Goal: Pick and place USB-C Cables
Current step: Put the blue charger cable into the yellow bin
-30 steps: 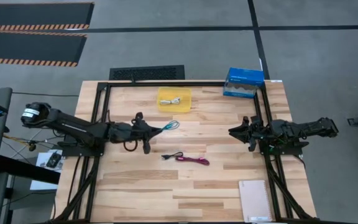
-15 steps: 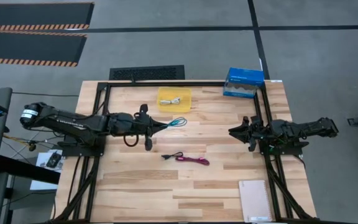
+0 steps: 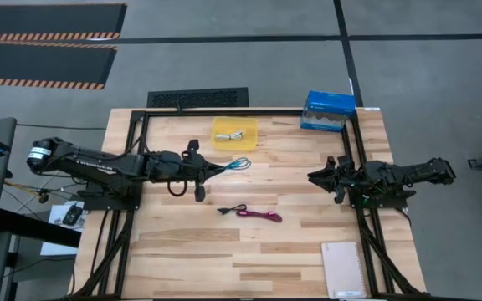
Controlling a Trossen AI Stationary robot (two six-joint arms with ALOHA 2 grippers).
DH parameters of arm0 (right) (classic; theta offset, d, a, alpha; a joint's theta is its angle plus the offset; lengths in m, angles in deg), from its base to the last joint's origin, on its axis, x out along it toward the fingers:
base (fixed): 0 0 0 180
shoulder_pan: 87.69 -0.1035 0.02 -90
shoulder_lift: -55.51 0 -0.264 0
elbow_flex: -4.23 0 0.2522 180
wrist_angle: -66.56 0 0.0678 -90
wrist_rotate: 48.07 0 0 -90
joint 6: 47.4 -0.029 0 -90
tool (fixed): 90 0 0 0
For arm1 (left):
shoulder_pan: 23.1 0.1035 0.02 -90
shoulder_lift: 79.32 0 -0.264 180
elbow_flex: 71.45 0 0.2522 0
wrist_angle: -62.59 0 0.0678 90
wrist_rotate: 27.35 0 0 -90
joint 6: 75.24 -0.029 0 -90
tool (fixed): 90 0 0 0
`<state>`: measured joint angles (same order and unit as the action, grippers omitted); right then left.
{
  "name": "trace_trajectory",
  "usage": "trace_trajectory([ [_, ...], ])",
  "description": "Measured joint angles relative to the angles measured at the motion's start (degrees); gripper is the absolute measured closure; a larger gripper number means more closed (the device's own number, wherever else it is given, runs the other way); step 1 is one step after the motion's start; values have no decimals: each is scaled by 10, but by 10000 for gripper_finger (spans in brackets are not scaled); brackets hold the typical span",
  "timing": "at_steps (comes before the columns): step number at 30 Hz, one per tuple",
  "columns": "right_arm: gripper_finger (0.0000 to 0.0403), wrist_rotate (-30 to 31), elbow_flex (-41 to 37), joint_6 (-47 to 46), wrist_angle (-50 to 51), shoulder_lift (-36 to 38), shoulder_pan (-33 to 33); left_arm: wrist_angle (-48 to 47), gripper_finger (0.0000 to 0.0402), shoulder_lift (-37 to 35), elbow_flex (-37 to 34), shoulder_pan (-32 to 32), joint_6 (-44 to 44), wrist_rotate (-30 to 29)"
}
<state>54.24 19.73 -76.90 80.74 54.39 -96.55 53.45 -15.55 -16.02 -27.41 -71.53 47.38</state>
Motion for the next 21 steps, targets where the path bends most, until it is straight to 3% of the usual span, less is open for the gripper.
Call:
trace_trajectory([
  [5,284,0,0,1,0,0,0,-12,401,0,0,30,-9,3],
  [21,284,0,0,2,0,0,0,-26,401,0,0,239,-92,166],
])
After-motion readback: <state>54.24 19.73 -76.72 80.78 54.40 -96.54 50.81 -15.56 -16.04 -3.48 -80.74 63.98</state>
